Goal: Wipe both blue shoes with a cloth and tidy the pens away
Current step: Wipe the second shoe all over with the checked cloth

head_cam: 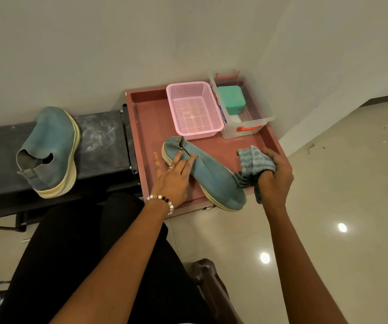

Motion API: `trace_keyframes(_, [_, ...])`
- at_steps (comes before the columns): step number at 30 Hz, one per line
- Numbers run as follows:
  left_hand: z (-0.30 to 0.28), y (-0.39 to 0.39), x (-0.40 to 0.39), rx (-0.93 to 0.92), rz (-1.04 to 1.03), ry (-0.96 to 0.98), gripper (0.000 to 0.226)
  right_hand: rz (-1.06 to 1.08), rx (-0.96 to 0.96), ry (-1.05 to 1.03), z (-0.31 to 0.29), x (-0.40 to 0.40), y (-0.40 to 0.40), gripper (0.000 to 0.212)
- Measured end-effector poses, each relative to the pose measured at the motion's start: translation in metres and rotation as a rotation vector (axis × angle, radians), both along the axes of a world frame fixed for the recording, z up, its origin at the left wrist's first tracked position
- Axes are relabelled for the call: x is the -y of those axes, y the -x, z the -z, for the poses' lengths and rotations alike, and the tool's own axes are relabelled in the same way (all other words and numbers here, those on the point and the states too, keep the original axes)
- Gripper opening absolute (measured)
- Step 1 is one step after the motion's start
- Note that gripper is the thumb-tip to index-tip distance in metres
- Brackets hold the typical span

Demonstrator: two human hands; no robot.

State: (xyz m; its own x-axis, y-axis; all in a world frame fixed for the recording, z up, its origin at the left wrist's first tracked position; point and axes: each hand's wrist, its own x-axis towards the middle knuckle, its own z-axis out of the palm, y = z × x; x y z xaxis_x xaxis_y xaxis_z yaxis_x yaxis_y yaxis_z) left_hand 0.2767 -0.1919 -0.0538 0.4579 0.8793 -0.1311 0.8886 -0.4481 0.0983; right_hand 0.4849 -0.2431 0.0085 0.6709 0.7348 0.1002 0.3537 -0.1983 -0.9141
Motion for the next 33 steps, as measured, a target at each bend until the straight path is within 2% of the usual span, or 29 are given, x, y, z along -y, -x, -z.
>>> trace_keyframes(3, [-0.004,0.003,-0.002,0.061,-0.018,-0.018,0.079,-0.085,0.059,-0.055,0.009,-0.004,0.008,0.043])
trace_keyframes(6, [0.000,0.003,-0.002,0.214,0.078,-0.055,0.072,-0.526,0.327,0.057,0.042,-0.009,0.030,0.047])
trace_keyframes(8, [0.007,0.002,-0.001,0.273,0.128,-0.101,0.062,-0.856,0.602,0.260,0.077,-0.009,0.043,0.060])
trace_keyframes(10, [0.006,0.000,0.001,0.229,0.156,-0.050,0.067,-1.016,0.664,0.412,0.097,-0.007,0.046,0.074])
trace_keyframes(12, [0.005,0.001,0.001,0.126,0.174,0.054,0.075,-1.033,0.605,0.438,0.096,-0.009,0.038,0.074])
trace_keyframes(15, [0.012,0.006,0.000,-0.039,0.200,0.148,0.078,-1.055,0.638,0.424,0.086,0.002,0.014,0.066])
trace_keyframes(19, [0.022,0.002,0.005,-0.047,0.126,0.152,0.069,-1.088,0.828,0.361,0.085,0.019,0.003,0.064])
trace_keyframes(24, [0.023,-0.004,0.001,-0.124,0.126,0.239,0.065,-1.082,1.013,0.403,0.096,-0.013,0.038,0.064])
trace_keyframes(30, [0.023,0.002,0.002,-0.136,0.100,0.206,0.062,-1.127,0.961,0.460,0.094,-0.017,0.030,0.074])
trace_keyframes(33, [0.027,0.001,0.007,-0.092,0.054,0.159,0.060,-1.140,0.990,0.343,0.091,0.012,0.005,0.069])
